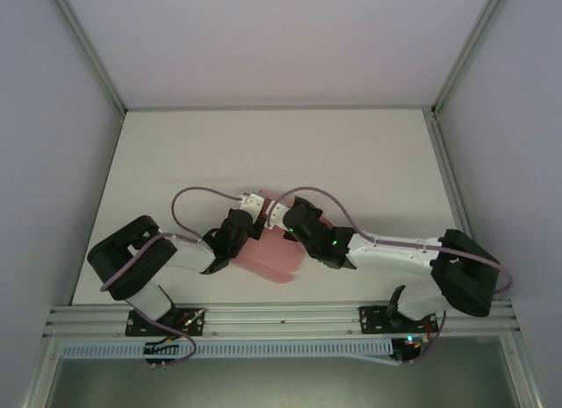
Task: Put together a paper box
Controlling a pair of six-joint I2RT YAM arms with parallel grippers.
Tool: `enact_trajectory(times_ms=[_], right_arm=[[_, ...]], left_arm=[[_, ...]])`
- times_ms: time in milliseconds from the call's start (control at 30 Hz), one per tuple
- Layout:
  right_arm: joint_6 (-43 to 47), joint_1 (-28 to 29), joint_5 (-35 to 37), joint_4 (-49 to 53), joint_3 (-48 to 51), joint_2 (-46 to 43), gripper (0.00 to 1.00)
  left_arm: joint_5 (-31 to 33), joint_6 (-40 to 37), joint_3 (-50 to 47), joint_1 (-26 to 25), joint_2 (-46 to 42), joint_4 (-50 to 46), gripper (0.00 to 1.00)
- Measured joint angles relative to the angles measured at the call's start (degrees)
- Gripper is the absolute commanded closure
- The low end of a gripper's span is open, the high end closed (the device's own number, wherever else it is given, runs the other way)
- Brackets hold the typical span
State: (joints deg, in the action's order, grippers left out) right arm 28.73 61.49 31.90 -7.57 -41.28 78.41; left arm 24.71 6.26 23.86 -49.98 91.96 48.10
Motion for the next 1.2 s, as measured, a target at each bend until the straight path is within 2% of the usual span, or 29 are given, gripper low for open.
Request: enact_trajectory(times_ms=[67, 133, 233, 333, 400, 467, 600, 700, 867, 1000, 1200], right_arm=[[-2.16, -0.39, -1.70, 0.11, -0.02, -3.52, 0.37], [-4.61, -1.36, -3.54, -0.04, -0.11, -6.71, 0.32], [-10.58, -5.01, -5.18, -0.04, -1.40, -10.10, 0.31], [-17.84, -9.77, -5.92, 1.70, -5.38, -9.60, 0.31], [-22.18, -12.48, -6.97, 3.82, -9.46, -6.91, 0.32], [-25.38, -13.94, -8.13, 5.90, -13.33, -2.84, 0.37], [-29.59, -14.53, -10.80, 11.02, -20.31, 7.63, 0.47], [-30.95, -14.53, -14.27, 13.57, -22.38, 13.33, 0.49], [-32.59, -14.29, -20.37, 16.50, -22.43, 17.22, 0.52], [-33.27, -13.03, -20.37, 15.56, -22.36, 18.84, 0.56], [-31.69, -9.29, -13.22, 12.44, -21.27, 19.65, 0.56]], left_arm=[[-1.03, -0.85, -0.87, 0.52, 0.63, 2.34, 1.00], [-1.97, -1.66, -1.38, 0.85, 2.23, 5.18, 1.00], [-3.28, -2.64, -2.34, 1.16, 4.50, 9.84, 1.00], [-4.20, -3.39, -3.10, 1.40, 5.07, 12.76, 1.00], [-4.83, -3.76, -3.63, 1.53, 5.07, 14.12, 1.00], [-5.33, -3.96, -4.07, 1.62, 5.07, 14.95, 1.00], [-5.90, -4.11, -4.15, 1.92, 5.29, 15.30, 1.00], [-6.16, -4.11, -4.15, 2.29, 5.60, 15.34, 0.97], [-6.86, -4.09, -4.15, 2.99, 5.77, 15.39, 0.94], [-7.08, -3.87, -4.15, 3.15, 6.99, 15.41, 0.91], [-7.19, -3.87, -4.11, 3.69, 6.99, 15.32, 0.90]])
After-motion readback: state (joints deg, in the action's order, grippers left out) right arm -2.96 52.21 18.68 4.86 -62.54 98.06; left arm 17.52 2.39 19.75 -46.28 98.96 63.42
